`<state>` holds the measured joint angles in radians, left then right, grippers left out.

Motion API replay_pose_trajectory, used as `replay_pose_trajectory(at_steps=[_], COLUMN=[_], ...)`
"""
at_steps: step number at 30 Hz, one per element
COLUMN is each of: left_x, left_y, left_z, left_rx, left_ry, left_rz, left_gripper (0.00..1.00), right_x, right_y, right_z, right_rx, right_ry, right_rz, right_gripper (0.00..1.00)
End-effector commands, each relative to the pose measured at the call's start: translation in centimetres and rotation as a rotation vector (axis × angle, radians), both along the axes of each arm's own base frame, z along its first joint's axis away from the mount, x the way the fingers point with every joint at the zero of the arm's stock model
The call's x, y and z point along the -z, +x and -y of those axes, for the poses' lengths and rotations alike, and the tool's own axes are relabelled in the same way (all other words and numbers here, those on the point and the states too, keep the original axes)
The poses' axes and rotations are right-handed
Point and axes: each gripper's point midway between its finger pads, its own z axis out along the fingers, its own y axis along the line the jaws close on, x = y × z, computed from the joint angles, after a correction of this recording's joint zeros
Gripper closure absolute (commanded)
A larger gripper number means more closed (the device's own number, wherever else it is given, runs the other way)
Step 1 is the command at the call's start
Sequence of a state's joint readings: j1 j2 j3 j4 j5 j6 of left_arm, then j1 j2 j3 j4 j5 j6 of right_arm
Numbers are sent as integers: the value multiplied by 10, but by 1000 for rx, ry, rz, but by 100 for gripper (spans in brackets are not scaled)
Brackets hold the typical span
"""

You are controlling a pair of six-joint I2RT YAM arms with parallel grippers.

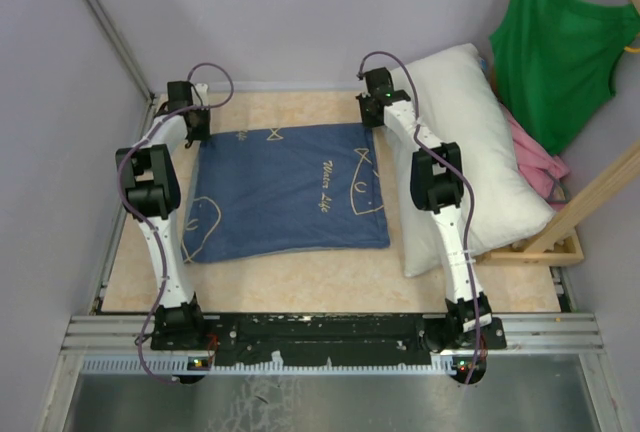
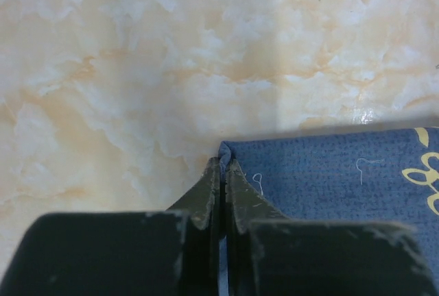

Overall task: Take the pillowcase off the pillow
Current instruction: Fold the pillowcase at the center of the board.

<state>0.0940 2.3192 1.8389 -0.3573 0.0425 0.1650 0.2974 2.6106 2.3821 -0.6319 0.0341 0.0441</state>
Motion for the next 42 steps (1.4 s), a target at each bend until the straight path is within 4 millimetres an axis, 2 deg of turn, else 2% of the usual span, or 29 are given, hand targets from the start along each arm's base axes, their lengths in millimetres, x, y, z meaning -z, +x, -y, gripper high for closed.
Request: replay_pose_trajectory(at_steps=[1, 4, 7, 13, 19, 23, 26, 31, 36, 39, 42], left_x=[9, -3, -21, -68, -121, -153, -170, -181, -184, -180, -176], left_y=[-2, 3, 9, 27, 40, 49, 53, 57, 56, 57, 58], left_z=[-6, -6, -8, -12, -18, -13, -11, -5, 11, 19, 19], left_rx=[-7, -16, -42, -80, -118, -104, -92, -59, 9, 36, 36], left_ry=[24, 18, 8, 6, 23, -4, -19, -36, -97, -131, -132], left_rz=[-45, -9, 49, 192, 350, 441, 476, 501, 491, 484, 480], left_gripper=[100, 100, 100, 100, 100, 100, 100, 100, 100, 100, 100], right_x=[47, 34, 6, -67, -130, -179, -215, -265, -309, -327, -332], right_y=[-22, -17, -7, 18, 34, 47, 54, 54, 51, 52, 52], right_z=[6, 1, -4, -13, -20, -20, -18, -12, -7, -6, -8], right_rx=[-13, -22, -27, -30, -42, -51, -54, -58, -83, -113, -153], right_ry=[-26, 11, 36, 94, 152, 165, 188, 222, 231, 226, 220], right_rz=[-135, -105, -39, 127, 292, 427, 515, 630, 739, 804, 823], right_gripper=[100, 100, 100, 100, 100, 100, 100, 100, 100, 100, 100])
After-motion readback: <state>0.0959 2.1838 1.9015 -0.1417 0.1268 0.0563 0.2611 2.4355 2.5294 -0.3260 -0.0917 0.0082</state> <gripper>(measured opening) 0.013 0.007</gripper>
